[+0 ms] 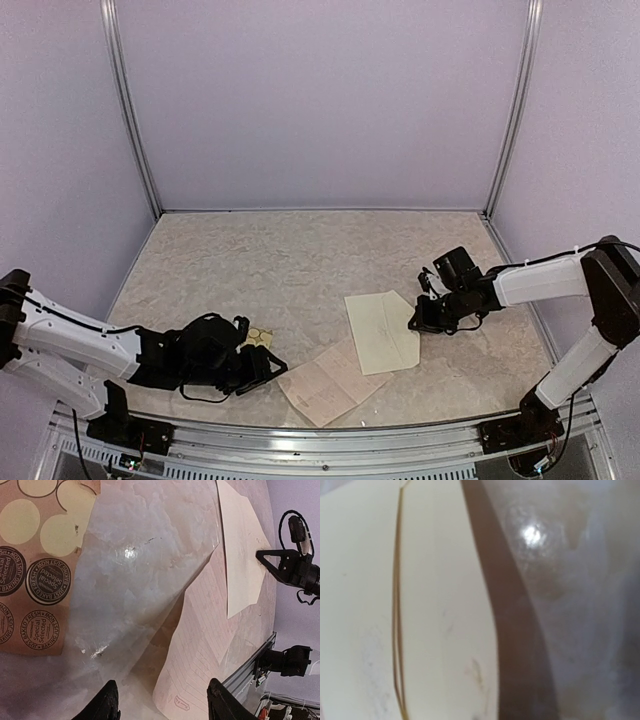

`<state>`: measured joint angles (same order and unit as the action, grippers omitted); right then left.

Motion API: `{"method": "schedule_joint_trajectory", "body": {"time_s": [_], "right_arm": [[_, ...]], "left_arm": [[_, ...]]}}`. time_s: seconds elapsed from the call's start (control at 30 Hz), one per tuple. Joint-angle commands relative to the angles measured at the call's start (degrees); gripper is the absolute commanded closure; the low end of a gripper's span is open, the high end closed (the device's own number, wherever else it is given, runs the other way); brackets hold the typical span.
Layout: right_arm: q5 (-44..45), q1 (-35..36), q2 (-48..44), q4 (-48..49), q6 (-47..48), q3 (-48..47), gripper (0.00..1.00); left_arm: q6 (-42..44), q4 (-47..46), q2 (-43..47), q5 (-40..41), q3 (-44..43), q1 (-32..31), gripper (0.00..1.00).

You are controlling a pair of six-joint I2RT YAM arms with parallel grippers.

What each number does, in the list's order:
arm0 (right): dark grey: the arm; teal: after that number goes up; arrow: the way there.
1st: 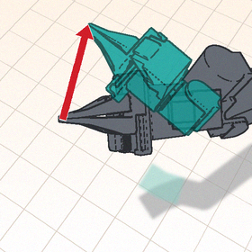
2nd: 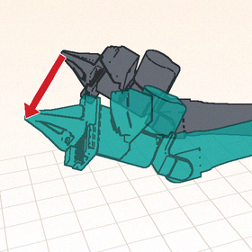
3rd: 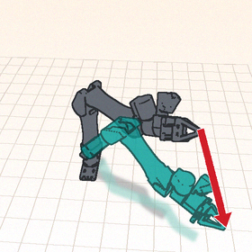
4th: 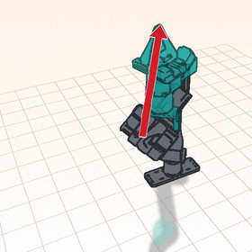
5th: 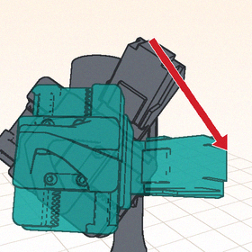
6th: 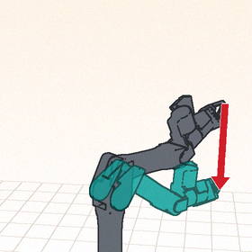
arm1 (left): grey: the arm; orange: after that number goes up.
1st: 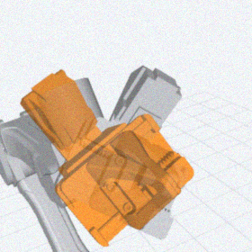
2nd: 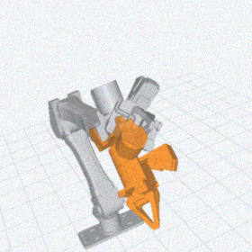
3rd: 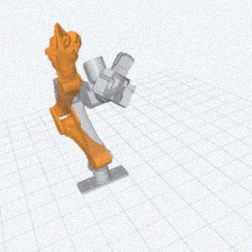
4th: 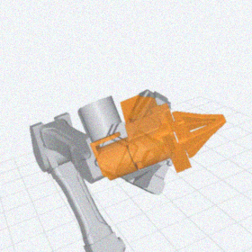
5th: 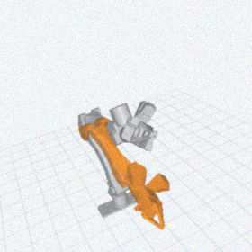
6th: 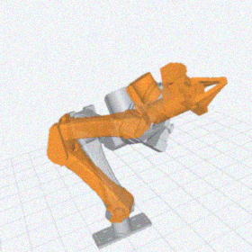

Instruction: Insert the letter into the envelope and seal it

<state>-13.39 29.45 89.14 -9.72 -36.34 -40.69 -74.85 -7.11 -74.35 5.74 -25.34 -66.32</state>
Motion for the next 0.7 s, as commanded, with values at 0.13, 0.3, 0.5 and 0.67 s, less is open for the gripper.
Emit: {"method": "schedule_joint_trajectory", "body": {"time_s": [0.13,0.3,0.5,0.67], "right_arm": [[-0.9,-0.3,1.0,1.1,-0.4,-1.1,0.97],[-1.1,-0.3,1.0,1.4,-0.6,-1.1,0.99],[-1.1,-0.3,0.6,1.5,-0.7,-1.0,1.00],[-0.9,-0.3,-0.6,1.9,-1.1,-0.8,1.00]], "left_arm": [[-1.4,-6.9,-2.2,-1.7,1.3,-0.6,0.50],[-1.5,-8.4,-4.9,-2.7,1.1,-0.6,0.53],[-0.6,-8.5,-8.8,-3.1,-0.7,-1.2,0.61],[0.0,-7.9,-9.3,-1.2,-2.1,-1.4,0.97]]}}
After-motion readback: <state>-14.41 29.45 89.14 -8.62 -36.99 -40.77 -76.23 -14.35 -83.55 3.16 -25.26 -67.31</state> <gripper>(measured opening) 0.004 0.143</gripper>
